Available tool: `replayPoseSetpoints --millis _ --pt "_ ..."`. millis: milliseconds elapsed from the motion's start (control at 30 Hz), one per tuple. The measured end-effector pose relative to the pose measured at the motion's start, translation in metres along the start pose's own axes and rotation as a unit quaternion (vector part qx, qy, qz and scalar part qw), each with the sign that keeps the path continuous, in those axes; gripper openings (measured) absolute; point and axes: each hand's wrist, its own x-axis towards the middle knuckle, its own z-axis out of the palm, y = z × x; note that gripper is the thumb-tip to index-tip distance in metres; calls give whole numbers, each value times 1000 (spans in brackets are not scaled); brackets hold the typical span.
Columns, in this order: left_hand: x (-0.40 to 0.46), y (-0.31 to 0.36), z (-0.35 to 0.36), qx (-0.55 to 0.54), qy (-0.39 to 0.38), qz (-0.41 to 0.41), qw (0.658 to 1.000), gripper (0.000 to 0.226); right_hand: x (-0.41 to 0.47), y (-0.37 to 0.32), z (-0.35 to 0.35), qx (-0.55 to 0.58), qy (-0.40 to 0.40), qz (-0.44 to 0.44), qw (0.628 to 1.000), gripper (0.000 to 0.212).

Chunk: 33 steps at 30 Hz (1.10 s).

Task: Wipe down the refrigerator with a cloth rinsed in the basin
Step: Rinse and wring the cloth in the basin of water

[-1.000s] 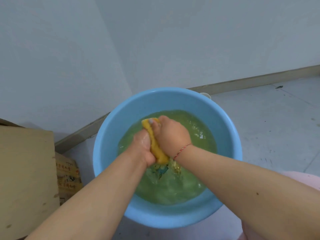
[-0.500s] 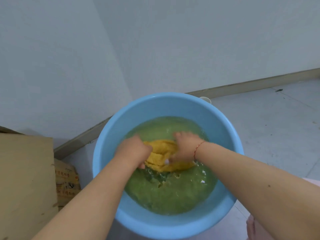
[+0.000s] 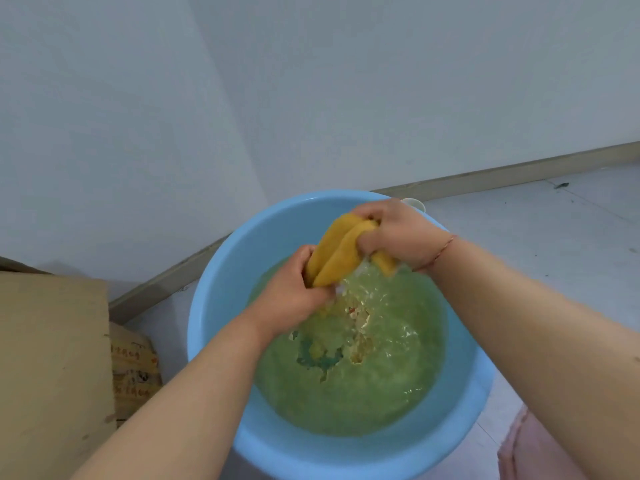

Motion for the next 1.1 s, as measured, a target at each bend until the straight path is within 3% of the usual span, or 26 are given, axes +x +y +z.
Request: replayPoseSetpoints --millis 67,133,267,300,367,433,467,533,567,633,733,800,867,933,967,1033,1100 --pt "2 10 -1 -148 29 -20 988 19 5 11 -8 150 45 41 987 27" --pt "5 17 -2 -326 41 -37 944 16 4 24 0 263 37 97 959 33" --pt "4 29 0 -552 -17 -38 833 41 -14 23 45 441 -85 185 874 32" --pt "2 29 3 -577 -31 -49 815 50 -17 22 53 472 -107 180 856 38" --pt "0 30 9 -572 -57 -81 814 67 -19 23 63 491 -108 196 842 45" --pt "-2 32 12 -500 -97 -90 856 67 -18 27 60 465 -95 237 848 33" --pt "-2 33 13 -439 -105 -86 888 55 -17 29 56 437 -88 259 857 23" --pt "0 31 7 -232 -59 -47 970 31 -15 33 47 389 -90 289 870 11" --pt "-1 26 0 -85 11 -20 996 40 -13 34 41 383 -101 298 868 9" --pt "-3 12 -12 160 111 78 978 70 -11 34 30 394 -144 315 851 17" --pt "-7 -6 -7 294 35 214 931 101 -13 32 24 372 -264 337 824 27" --pt "-7 -14 2 340 6 271 900 98 -14 32 27 281 -355 337 825 32" --pt "-5 -19 6 374 9 294 880 76 -15 27 31 110 -385 316 860 31" --pt "-6 -15 7 409 1 251 877 47 -17 18 35 -123 -325 262 900 22" --pt "-7 -11 8 426 -3 204 882 36 -17 14 36 -248 -282 218 901 19" --pt "-6 -5 12 431 -27 106 895 24 -17 12 43 -427 -229 101 869 21" --pt "-5 -2 16 403 -56 39 913 15 -13 22 53 -493 -193 28 848 38"
